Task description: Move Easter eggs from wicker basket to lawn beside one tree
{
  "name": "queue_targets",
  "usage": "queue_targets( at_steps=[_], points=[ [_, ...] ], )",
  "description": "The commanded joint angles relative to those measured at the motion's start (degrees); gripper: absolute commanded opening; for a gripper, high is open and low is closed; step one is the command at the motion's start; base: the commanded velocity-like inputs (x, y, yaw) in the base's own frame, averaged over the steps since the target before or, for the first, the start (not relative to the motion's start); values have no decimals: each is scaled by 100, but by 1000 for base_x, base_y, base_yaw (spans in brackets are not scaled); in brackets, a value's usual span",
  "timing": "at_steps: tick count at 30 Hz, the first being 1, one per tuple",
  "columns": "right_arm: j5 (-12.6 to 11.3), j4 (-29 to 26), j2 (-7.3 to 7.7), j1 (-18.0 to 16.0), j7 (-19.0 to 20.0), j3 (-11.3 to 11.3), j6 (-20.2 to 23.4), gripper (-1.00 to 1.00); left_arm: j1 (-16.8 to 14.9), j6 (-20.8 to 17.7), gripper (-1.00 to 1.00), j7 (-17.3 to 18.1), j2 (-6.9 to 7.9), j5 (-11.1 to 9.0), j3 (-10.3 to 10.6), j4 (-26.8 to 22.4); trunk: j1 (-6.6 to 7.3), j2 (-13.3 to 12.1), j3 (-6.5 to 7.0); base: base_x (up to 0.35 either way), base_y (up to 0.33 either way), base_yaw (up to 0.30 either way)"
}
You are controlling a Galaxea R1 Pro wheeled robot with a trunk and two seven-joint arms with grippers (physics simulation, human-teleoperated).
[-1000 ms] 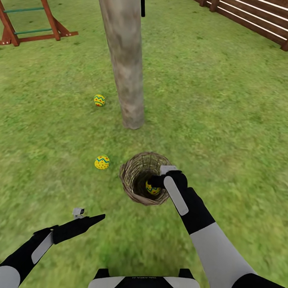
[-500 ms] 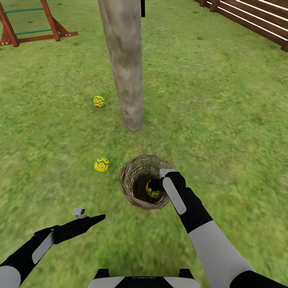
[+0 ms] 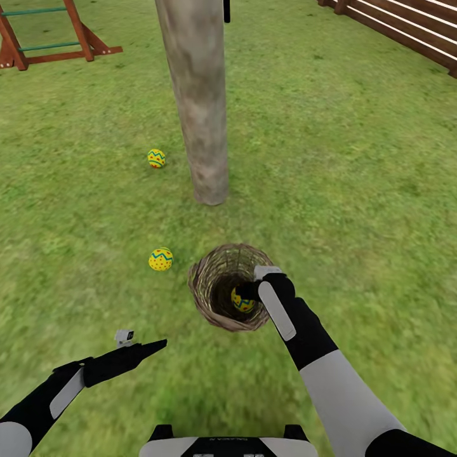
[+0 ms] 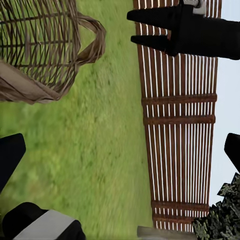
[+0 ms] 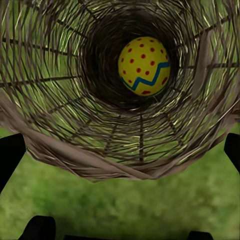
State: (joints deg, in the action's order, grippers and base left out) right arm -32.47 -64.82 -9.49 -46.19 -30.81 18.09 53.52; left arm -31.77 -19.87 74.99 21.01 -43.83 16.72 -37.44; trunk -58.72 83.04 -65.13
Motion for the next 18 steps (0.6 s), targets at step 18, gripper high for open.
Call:
queue_targets(
  at_steps=[18],
  points=[
    [-59,175,0,-4,-57,483,-306,100,-4,-69,100,16,8,-49,33,-9,-396,725,-340,0,0,0]
  ],
)
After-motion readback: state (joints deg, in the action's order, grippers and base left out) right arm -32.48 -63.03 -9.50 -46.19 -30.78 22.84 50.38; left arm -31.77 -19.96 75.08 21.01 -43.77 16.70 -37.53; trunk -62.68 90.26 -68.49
